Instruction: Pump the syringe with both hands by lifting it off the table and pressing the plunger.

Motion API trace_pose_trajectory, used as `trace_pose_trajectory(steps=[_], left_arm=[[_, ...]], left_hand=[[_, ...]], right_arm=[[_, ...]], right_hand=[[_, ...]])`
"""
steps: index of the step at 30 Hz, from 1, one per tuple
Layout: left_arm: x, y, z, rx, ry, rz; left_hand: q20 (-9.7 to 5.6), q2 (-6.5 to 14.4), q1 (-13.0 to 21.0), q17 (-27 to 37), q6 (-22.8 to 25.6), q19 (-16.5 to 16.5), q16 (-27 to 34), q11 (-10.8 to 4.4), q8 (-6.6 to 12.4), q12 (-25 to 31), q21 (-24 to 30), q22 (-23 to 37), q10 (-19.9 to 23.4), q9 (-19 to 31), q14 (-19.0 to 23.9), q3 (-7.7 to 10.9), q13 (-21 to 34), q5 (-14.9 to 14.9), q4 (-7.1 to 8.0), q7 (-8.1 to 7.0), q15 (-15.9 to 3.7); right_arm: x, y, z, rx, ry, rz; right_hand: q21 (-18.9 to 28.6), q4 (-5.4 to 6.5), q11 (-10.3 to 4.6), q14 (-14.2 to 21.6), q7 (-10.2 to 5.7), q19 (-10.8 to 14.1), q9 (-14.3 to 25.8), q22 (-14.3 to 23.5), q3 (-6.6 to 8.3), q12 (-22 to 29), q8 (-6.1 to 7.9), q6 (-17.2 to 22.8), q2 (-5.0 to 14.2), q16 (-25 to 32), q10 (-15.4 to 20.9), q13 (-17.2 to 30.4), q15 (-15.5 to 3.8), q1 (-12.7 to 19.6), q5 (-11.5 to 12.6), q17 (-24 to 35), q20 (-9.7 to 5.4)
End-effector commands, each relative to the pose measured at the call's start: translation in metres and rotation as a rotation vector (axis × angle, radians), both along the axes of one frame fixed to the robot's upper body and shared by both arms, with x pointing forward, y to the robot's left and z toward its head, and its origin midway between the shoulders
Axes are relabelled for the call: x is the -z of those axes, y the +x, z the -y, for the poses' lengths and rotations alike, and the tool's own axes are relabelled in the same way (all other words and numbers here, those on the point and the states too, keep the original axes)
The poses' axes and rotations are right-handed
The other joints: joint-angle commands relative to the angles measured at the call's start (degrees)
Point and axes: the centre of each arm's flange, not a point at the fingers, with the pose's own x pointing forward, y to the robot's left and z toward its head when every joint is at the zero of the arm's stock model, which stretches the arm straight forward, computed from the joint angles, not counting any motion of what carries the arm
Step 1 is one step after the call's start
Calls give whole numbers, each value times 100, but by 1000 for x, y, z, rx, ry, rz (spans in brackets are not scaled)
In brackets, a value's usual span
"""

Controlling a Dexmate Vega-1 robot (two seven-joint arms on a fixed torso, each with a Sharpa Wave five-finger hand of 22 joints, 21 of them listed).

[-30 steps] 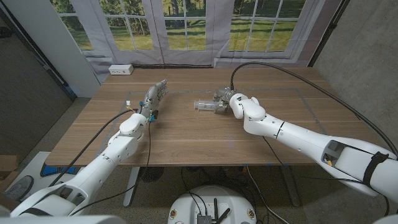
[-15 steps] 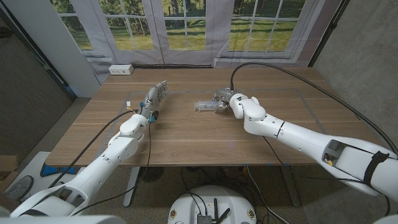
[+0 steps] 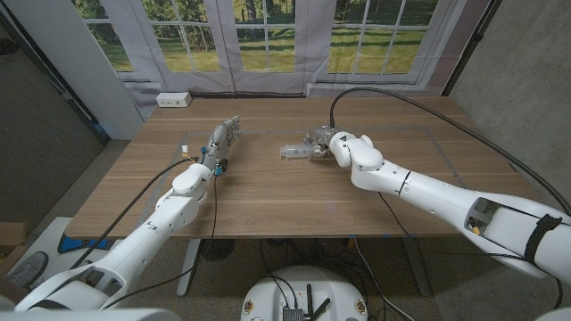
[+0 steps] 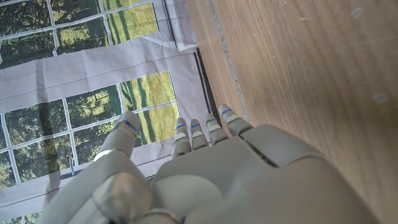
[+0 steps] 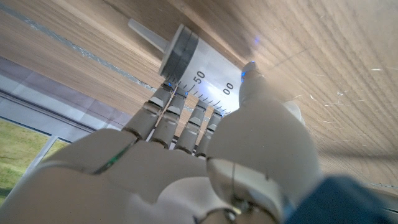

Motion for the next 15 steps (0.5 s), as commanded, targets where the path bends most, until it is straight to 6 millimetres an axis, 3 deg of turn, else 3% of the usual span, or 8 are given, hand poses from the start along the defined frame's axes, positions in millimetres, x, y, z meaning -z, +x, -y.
trace_pose_trajectory(steps=[1,2,12,15], left_arm=[[0,2,1,7,1,-3],[0,2,1,7,1,-4],[-4,3,1,6,6,14],[-5,3,1,2,13,18]], left_hand=[[-26,103,22,19,6,46,32,31,35,23,21,21,-6,12,36,-9,15,-22,33,42,-154],[-31,106,22,19,6,49,31,30,36,23,23,21,-6,12,38,-7,15,-22,34,44,-155],[-29,105,20,18,9,41,16,31,37,22,19,22,-7,13,8,-10,15,-23,36,44,-157],[-52,97,17,19,15,-2,-12,33,38,19,3,21,-14,13,-72,-17,15,-23,35,48,-145]], right_arm=[[-7,-3,-1,-14,-36,-55],[-7,-3,-1,-17,-40,-62],[-15,-5,0,-56,-51,-88],[-19,-5,1,-71,-46,-113]], right_hand=[[-24,1,78,-307,-4,-125,-4,14,-29,4,-21,-398,-63,-16,-355,-12,-307,-89,-61,-34,134],[-29,-2,124,-510,-7,-200,-6,16,-33,11,-12,-533,-81,-50,-489,-23,-174,-103,-79,-64,206],[-37,33,357,-1413,4,-682,-31,23,-68,31,-24,-1650,-203,-80,-1382,-115,411,-318,-185,-341,510],[-71,50,416,-1701,37,-914,-44,13,-86,33,-26,-1971,-242,-99,-1641,-151,582,-436,-196,-448,671]])
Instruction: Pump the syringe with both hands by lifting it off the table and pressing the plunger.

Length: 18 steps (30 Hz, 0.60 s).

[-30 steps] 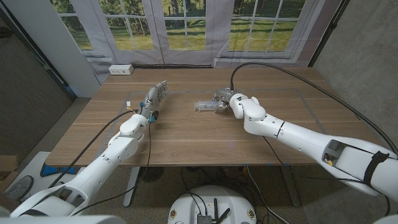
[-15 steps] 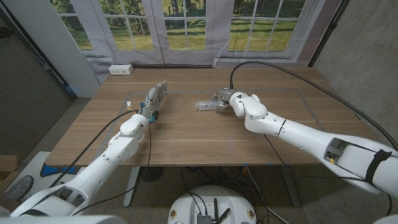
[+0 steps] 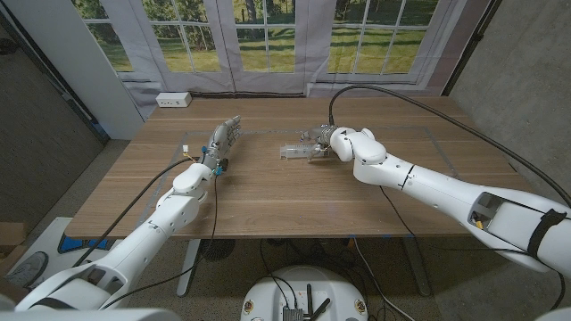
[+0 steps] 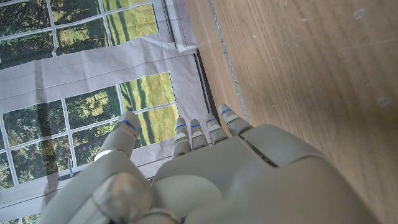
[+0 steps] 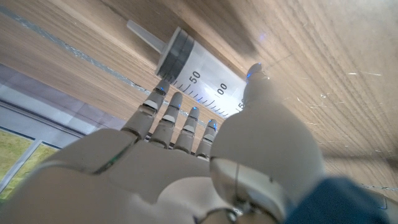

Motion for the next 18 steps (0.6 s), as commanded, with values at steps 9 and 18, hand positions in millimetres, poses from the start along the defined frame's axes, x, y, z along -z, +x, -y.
trace_pose_trajectory(steps=[9,18], left_arm=[[-8,3,-1,-2,10,30],[-13,8,-2,12,29,41]], left_hand=[[-120,99,11,19,0,-107,-28,45,32,5,-18,18,-60,11,-191,-8,14,1,16,65,-122],[-132,103,11,19,3,-118,-17,47,33,9,-17,17,-57,10,-197,-11,14,2,16,80,-126]], right_arm=[[-21,-2,15,-114,98,-74],[-31,-6,34,-174,228,-67]], right_hand=[[-65,126,202,-932,152,-742,-29,-33,-101,44,8,-1001,-115,-48,-753,-152,553,-580,-28,-388,438],[-80,207,338,-1220,359,-1002,-36,-46,-139,27,39,-1112,-86,-43,-1067,-206,638,-863,-14,-518,415]])
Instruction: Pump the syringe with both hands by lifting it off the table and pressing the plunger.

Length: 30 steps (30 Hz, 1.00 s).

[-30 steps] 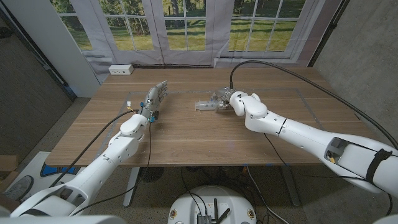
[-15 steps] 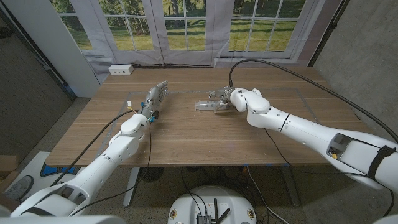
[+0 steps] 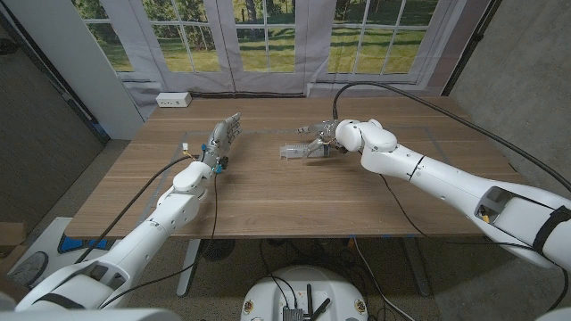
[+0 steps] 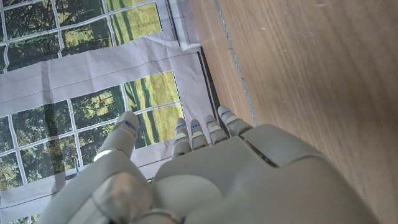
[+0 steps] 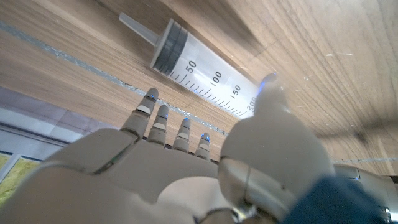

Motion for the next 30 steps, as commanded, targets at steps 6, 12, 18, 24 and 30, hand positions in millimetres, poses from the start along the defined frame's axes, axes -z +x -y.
trace_pose_trajectory(steps=[6,12,18,24,30], left_arm=[[-8,4,-2,12,28,23],[-9,1,-3,6,26,38],[-8,-1,-6,5,30,46],[-5,-2,-9,12,29,47],[-2,-4,-16,17,32,50]], left_hand=[[-23,109,14,18,44,-12,15,29,36,8,-14,16,-31,10,-21,-11,14,2,16,53,-152],[-17,115,17,17,48,-14,20,27,37,10,-12,15,-32,10,-23,-10,14,4,16,66,-150],[-22,124,23,17,45,-15,22,20,35,13,-10,15,-29,9,-29,-7,13,6,16,70,-155],[-14,130,27,17,49,-16,23,38,36,13,-8,14,-32,9,-34,-5,13,7,16,71,-153],[-17,137,33,17,49,-19,23,39,35,13,-7,14,-36,9,-43,-2,13,8,16,67,-150]], right_arm=[[-12,-9,26,-117,252,15],[-10,-14,35,-145,353,36],[-11,-19,45,-158,415,64],[-11,-24,53,-167,477,95],[-11,-27,58,-175,540,113]], right_hand=[[11,81,-12,-86,96,-80,9,-7,8,44,39,-87,13,11,-118,-31,-94,-210,27,-71,-128],[36,113,-56,6,110,-70,1,-9,-7,101,68,-66,35,69,-37,-61,-211,-335,46,-133,-254],[64,128,-80,62,109,-17,-4,-11,-17,128,89,-26,44,95,16,-84,-258,-419,58,-181,-328],[84,134,-72,112,118,37,-8,-12,-14,150,107,22,67,116,69,-103,-320,-471,76,-222,-368],[104,127,-83,191,138,111,-13,-14,-7,171,141,122,86,143,130,-125,-367,-513,94,-272,-356]])
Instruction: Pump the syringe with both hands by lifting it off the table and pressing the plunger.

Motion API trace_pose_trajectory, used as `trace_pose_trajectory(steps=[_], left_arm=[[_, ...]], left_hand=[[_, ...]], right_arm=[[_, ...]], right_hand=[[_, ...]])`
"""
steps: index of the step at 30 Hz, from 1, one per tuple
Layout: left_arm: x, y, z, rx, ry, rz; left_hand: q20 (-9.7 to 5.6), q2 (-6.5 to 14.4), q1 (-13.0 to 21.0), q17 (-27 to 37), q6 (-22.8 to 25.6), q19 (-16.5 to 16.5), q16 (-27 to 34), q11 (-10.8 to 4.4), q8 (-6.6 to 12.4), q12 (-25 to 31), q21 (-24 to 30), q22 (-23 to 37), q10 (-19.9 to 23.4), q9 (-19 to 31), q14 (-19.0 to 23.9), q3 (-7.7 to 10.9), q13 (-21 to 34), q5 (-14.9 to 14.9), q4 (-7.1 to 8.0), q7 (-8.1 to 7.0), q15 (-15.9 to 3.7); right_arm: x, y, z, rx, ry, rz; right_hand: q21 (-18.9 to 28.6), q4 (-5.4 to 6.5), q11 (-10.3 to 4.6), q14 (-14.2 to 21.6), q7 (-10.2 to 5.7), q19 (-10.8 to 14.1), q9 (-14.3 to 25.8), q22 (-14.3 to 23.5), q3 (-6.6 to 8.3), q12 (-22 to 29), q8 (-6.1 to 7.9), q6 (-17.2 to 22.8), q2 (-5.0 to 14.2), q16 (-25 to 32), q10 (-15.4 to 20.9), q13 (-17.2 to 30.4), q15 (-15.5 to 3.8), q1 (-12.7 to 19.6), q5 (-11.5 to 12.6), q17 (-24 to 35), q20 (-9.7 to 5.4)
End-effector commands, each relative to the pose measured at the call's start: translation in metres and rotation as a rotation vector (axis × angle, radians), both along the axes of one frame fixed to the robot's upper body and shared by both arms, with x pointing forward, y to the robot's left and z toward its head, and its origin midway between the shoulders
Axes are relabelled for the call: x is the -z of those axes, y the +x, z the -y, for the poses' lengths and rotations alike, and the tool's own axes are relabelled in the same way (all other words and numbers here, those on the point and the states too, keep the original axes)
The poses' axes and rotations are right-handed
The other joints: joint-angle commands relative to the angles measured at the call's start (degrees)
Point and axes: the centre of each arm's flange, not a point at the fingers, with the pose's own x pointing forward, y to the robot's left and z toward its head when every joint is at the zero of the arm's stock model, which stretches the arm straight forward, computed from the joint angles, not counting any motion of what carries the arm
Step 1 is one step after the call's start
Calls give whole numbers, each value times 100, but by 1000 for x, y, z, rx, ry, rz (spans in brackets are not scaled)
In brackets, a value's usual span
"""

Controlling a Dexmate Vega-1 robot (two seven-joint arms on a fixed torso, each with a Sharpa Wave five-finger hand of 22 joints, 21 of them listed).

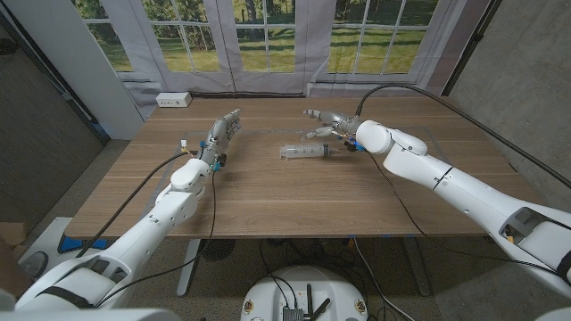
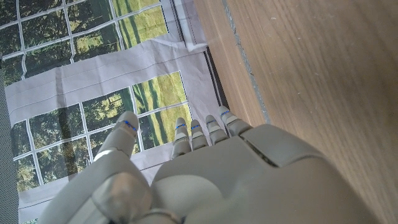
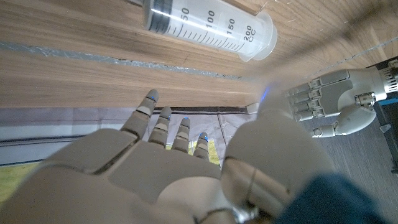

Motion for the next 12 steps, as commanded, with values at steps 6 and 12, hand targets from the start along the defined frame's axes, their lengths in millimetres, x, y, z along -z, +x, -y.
trace_pose_trajectory(steps=[6,12], left_arm=[[5,-6,-14,-1,-5,12],[8,-10,-14,1,-13,22]], left_hand=[[2,142,37,16,26,-5,25,10,38,13,-6,14,-7,9,-47,-1,13,7,16,36,-146],[1,147,41,16,34,-6,29,11,40,16,-4,14,-3,9,-43,0,13,7,18,49,-149]], right_arm=[[-1,-8,21,-43,199,56],[-2,-6,32,-65,249,68]], right_hand=[[44,7,-25,72,-7,116,12,11,18,69,75,146,13,37,104,-11,-39,-80,41,-31,-15],[48,9,-41,132,-21,165,9,9,22,86,95,238,38,55,165,-32,-108,-131,58,-73,-38]])
